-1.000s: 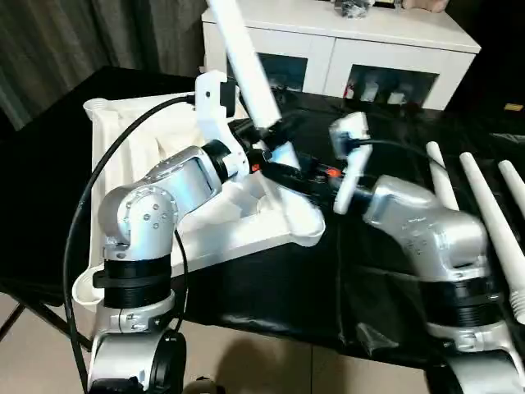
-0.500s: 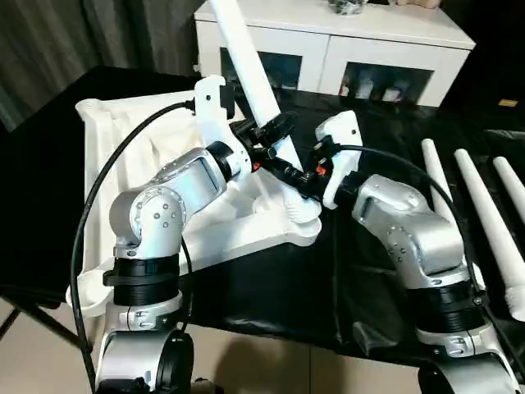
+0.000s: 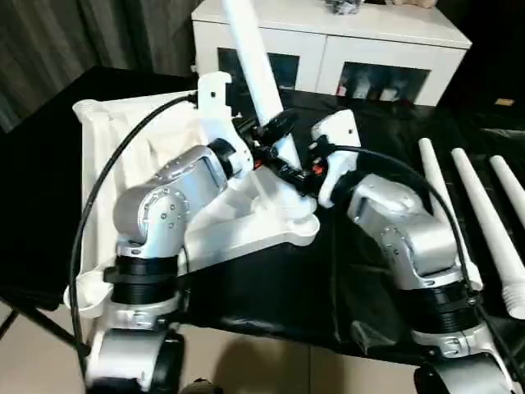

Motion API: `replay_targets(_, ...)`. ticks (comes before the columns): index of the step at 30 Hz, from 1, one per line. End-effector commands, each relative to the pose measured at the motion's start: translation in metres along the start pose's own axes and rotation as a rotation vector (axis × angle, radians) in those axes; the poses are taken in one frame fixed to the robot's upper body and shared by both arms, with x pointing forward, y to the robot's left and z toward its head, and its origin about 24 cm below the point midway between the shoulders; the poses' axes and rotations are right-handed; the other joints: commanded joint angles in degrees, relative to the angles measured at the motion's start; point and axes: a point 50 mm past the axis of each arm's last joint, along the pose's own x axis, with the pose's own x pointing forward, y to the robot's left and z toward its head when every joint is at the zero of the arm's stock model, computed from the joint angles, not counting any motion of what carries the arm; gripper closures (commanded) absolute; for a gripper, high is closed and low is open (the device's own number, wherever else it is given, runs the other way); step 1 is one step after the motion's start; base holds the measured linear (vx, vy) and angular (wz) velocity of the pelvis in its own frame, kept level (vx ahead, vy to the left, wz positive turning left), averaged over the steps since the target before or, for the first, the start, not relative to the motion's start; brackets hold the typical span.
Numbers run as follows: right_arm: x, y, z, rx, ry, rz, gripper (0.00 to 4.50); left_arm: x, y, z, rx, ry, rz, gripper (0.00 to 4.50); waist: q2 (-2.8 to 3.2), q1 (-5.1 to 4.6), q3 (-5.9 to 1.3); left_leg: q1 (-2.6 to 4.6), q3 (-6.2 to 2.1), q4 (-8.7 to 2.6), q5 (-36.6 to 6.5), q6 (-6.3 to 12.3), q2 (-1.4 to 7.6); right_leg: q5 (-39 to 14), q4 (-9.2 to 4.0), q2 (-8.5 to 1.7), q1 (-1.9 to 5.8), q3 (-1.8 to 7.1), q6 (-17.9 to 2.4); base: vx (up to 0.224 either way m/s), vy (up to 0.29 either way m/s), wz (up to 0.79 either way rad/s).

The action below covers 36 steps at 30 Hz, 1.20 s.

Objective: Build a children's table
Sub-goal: Pick table leg

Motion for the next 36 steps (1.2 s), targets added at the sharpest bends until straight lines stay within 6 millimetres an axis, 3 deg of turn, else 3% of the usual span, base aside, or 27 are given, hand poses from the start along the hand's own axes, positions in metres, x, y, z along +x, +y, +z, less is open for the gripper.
replay_targets(1, -0.002, 0.005, 0.005, 0.022, -0.006, 0.059, 1.37, -0.002, -0.005, 0.005, 0.043, -0.023, -0.037, 2.61, 0.29, -0.08, -4.52, 1.86, -0.98, -4.54, -5.3, -1.23, 2.59, 1.8, -3.10, -2.75, 2.68, 1.41, -12.1, 0.000, 0.000, 0.00)
replay_targets(6, -0.014, -0.002, 0.005, 0.078, 0.076, 0.145, 1.10, -0.012, -0.009, 0.005, 0.090, 0.016, -0.173, 2.61, 0.08, 0.18, -4.56, 1.96, -0.91, -4.51, -4.5, -1.24, 2.67, 2.3, -2.93, -2.85, 2.77, 1.38, -12.7, 0.000, 0.000, 0.00)
replay_targets(10, -0.025, -0.015, 0.011, 0.142, 0.131, 0.184, 0.73, -0.027, -0.022, 0.014, 0.045, 0.000, -0.409, 2.62, 0.06, 0.13, -4.49, 1.95, -0.74, -4.37, -4.5, -1.65, 2.46, 1.6, -2.83, -2.78, 2.72, 1.36, -13.8, 0.000, 0.000, 0.00)
replay_targets(18, -0.033, -0.014, 0.023, 0.215, 0.153, 0.329, 0.70, -0.041, -0.034, 0.020, 0.021, 0.020, -0.616, 2.62, -0.13, 0.18, -4.50, 2.00, -0.68, -4.33, -4.6, -1.07, 2.60, 0.6, -2.77, -2.83, 2.65, 1.36, -14.3, 0.000, 0.000, 0.00)
replay_targets(19, -0.034, -0.012, 0.023, 0.222, 0.163, 0.355, 0.96, -0.042, -0.034, 0.020, 0.023, 0.029, -0.629, 2.62, -0.16, 0.19, -4.52, 2.03, -0.64, -4.30, -4.5, -1.03, 2.55, 0.6, -2.79, -2.77, 2.66, 1.35, -14.3, 0.000, 0.000, 0.00)
replay_targets(24, -0.036, -0.008, 0.022, 0.247, 0.191, 0.411, 1.16, -0.043, -0.034, 0.020, 0.024, 0.041, -0.649, 2.62, -0.23, 0.37, -4.51, 2.01, -0.62, -4.35, -4.9, -1.55, 2.57, -0.1, -2.82, -2.90, 2.64, 1.37, -14.1, 0.000, 0.000, 0.00)
replay_targets(25, -0.037, -0.006, 0.021, 0.248, 0.199, 0.424, 1.42, -0.043, -0.033, 0.020, 0.023, 0.044, -0.651, 2.62, -0.25, 0.38, -4.53, 2.00, -0.63, -4.37, -4.9, -1.73, 2.56, -0.4, -2.83, -2.94, 2.69, 1.38, -14.0, 0.000, 0.000, 0.00)
replay_targets(36, -0.036, 0.001, 0.018, 0.261, 0.212, 0.454, 2.22, -0.041, -0.030, 0.020, 0.015, 0.042, -0.645, 2.62, -0.29, 0.45, -4.59, 1.92, -0.63, -4.29, -4.8, -2.05, 2.49, -1.0, -2.85, -2.93, 2.66, 1.40, -13.5, 0.000, 0.000, 0.00)
